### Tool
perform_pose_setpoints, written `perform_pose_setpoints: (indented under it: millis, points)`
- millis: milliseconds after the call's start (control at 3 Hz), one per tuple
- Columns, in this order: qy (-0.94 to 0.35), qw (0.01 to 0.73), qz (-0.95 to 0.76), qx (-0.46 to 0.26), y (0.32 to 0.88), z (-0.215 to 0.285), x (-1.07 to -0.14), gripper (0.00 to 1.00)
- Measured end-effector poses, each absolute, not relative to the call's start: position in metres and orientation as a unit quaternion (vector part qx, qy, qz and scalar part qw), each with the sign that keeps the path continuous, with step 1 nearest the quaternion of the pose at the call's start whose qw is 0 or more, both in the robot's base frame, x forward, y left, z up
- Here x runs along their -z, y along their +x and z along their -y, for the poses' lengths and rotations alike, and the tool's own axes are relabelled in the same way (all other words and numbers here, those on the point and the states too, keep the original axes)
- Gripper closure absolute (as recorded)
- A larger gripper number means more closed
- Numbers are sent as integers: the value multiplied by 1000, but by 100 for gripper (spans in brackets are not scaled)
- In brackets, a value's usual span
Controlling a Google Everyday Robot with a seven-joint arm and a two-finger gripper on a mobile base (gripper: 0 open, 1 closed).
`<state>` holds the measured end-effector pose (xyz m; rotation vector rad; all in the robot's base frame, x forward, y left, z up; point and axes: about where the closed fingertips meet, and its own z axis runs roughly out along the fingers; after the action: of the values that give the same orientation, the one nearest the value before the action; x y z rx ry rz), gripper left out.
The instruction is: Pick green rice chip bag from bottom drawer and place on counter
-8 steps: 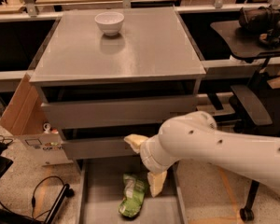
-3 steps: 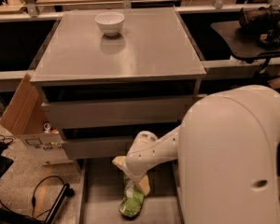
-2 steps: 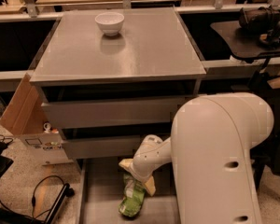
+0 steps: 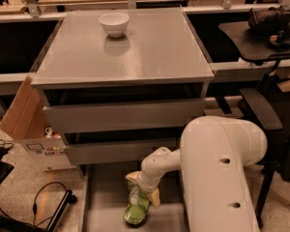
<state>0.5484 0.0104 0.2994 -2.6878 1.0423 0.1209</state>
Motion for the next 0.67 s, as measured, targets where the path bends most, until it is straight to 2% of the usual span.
perform_pose_setpoints:
  millis: [667]
  points:
    - [-932,132,-334,-52,559,-26,-272,0]
